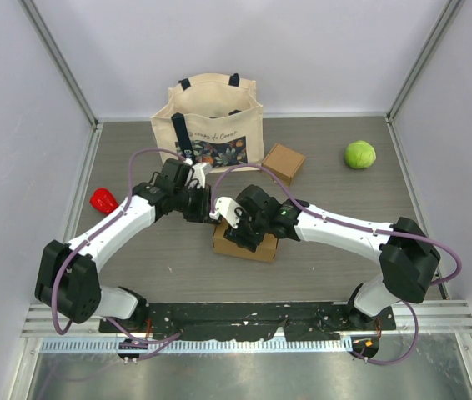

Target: Fold the paper box

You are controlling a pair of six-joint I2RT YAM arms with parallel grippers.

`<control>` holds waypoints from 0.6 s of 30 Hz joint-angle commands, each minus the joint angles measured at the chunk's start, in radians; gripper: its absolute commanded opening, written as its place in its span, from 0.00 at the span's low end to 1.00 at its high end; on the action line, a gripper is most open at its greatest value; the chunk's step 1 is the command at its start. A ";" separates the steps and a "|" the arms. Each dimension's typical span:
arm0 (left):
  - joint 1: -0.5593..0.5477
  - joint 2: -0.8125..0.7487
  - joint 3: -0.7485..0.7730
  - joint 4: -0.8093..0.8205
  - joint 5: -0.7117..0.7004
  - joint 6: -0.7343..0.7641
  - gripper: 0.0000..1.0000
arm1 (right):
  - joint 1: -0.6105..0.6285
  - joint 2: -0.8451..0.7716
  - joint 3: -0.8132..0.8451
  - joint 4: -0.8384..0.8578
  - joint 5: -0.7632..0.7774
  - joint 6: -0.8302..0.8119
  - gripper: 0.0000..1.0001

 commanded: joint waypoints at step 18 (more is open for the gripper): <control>-0.017 -0.020 -0.010 -0.030 0.062 -0.027 0.40 | 0.002 -0.007 0.005 -0.021 -0.028 0.032 0.49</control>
